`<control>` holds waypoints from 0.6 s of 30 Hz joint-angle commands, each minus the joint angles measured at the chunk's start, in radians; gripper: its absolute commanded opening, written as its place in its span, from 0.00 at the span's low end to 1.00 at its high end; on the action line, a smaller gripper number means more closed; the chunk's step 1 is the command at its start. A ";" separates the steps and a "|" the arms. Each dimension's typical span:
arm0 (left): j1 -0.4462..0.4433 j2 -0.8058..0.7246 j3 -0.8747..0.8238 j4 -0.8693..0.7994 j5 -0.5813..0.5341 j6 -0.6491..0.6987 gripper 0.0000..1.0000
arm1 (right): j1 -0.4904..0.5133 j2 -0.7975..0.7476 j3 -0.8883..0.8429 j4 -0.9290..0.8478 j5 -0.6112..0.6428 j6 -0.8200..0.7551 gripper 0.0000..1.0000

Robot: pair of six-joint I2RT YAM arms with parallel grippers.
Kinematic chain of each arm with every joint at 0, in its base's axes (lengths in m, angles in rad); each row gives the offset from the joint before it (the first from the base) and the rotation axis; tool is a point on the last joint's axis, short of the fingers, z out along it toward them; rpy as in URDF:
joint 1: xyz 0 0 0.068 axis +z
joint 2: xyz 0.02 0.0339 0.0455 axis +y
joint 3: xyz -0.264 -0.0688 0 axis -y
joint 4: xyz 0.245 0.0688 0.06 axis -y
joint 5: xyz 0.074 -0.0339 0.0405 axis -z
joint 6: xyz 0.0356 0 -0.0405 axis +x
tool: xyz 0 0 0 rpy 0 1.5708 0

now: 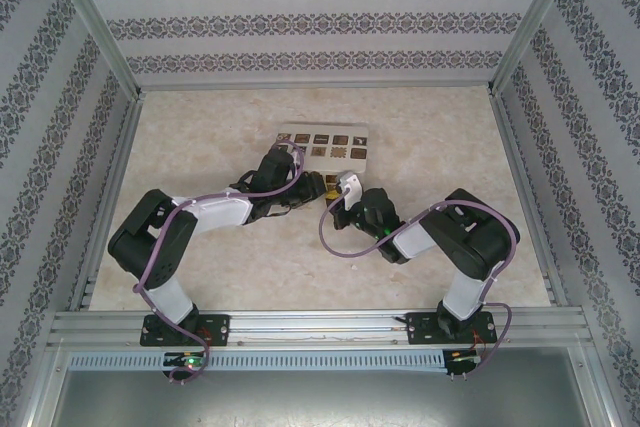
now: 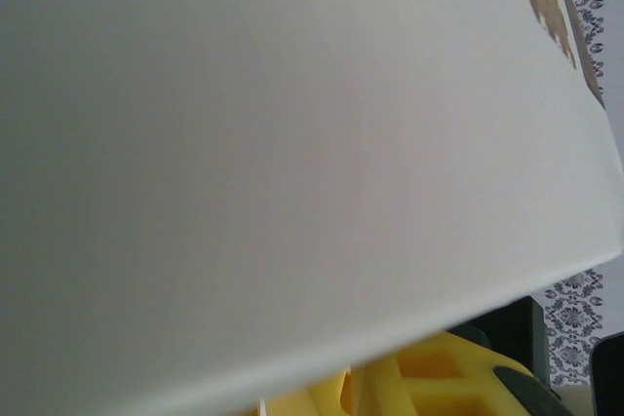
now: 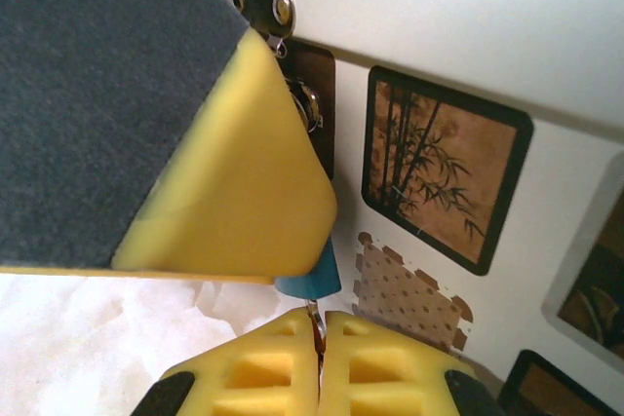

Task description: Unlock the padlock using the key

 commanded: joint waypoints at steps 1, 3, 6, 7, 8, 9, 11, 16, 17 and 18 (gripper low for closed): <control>-0.046 0.017 -0.003 0.032 0.187 -0.028 0.25 | 0.017 -0.020 0.102 0.191 -0.082 -0.016 0.00; -0.046 0.017 -0.005 0.034 0.183 -0.025 0.25 | 0.018 -0.022 0.094 0.184 -0.085 -0.015 0.00; -0.045 0.019 -0.012 0.047 0.169 -0.025 0.25 | 0.018 -0.027 0.070 0.163 -0.084 -0.012 0.00; -0.045 0.020 -0.014 0.053 0.164 -0.025 0.25 | 0.018 -0.030 0.057 0.153 -0.081 -0.011 0.00; -0.045 0.023 -0.016 0.059 0.160 -0.025 0.25 | 0.018 -0.034 0.046 0.140 -0.078 -0.012 0.00; -0.045 0.026 -0.016 0.064 0.157 -0.025 0.25 | 0.018 -0.035 0.033 0.128 -0.079 -0.011 0.00; -0.045 0.036 -0.016 0.078 0.153 -0.027 0.25 | 0.017 -0.038 0.012 0.100 -0.077 -0.015 0.00; -0.045 0.067 -0.016 0.114 0.151 -0.041 0.25 | 0.016 -0.020 -0.038 0.058 -0.073 -0.027 0.00; -0.045 0.073 -0.014 0.121 0.151 -0.041 0.25 | 0.015 -0.013 -0.046 0.058 -0.073 -0.027 0.00; -0.045 0.080 -0.014 0.124 0.151 -0.041 0.25 | 0.014 -0.007 -0.054 0.059 -0.072 -0.029 0.00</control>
